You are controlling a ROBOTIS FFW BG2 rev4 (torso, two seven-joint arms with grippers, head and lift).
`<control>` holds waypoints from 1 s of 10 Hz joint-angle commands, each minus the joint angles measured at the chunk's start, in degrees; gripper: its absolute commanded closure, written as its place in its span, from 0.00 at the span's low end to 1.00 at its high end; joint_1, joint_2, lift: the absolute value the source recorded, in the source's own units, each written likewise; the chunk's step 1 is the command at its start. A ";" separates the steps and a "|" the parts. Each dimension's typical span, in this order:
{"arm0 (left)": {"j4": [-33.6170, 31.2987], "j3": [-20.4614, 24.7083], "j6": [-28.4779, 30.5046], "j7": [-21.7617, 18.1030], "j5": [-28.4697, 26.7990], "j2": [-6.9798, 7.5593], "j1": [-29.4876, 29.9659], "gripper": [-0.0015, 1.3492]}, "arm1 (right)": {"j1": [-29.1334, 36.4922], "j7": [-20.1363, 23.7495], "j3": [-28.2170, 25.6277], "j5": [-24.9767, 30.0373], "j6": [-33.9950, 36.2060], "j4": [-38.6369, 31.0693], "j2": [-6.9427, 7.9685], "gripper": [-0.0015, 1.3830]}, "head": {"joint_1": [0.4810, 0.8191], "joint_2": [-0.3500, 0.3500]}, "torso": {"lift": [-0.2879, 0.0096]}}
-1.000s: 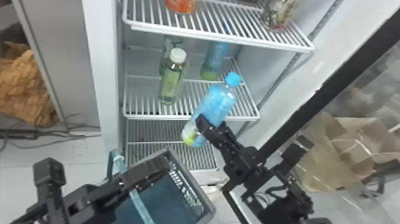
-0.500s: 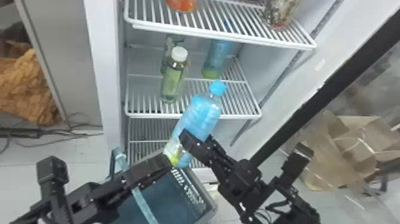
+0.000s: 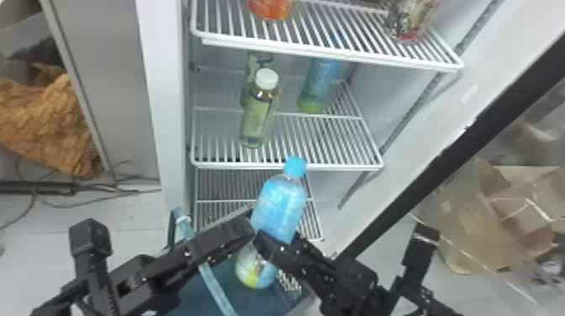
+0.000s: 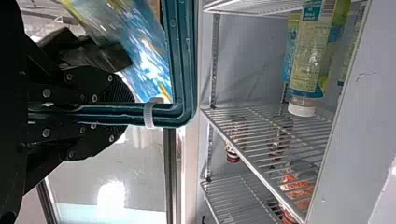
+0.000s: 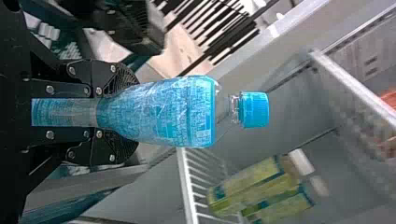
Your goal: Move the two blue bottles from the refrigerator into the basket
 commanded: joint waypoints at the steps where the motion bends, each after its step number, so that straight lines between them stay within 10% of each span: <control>1: 0.00 0.16 -0.17 0.00 0.00 0.00 -0.12 0.89 | 0.32 0.39 -0.19 0.19 2.94 0.19 0.00 0.65 | 0.63 0.10 | 0.24; 4: 0.00 0.05 -0.17 0.00 0.00 0.09 -0.41 0.89 | -0.24 0.74 0.27 -0.49 3.78 0.19 -0.26 0.09 | 0.63 0.11 | 0.24; 10: 0.00 -0.18 -0.17 0.00 0.23 0.18 -0.12 0.89 | -1.08 0.83 -3.16 -1.18 -4.80 0.75 0.53 0.08 | 0.63 0.09 | 0.24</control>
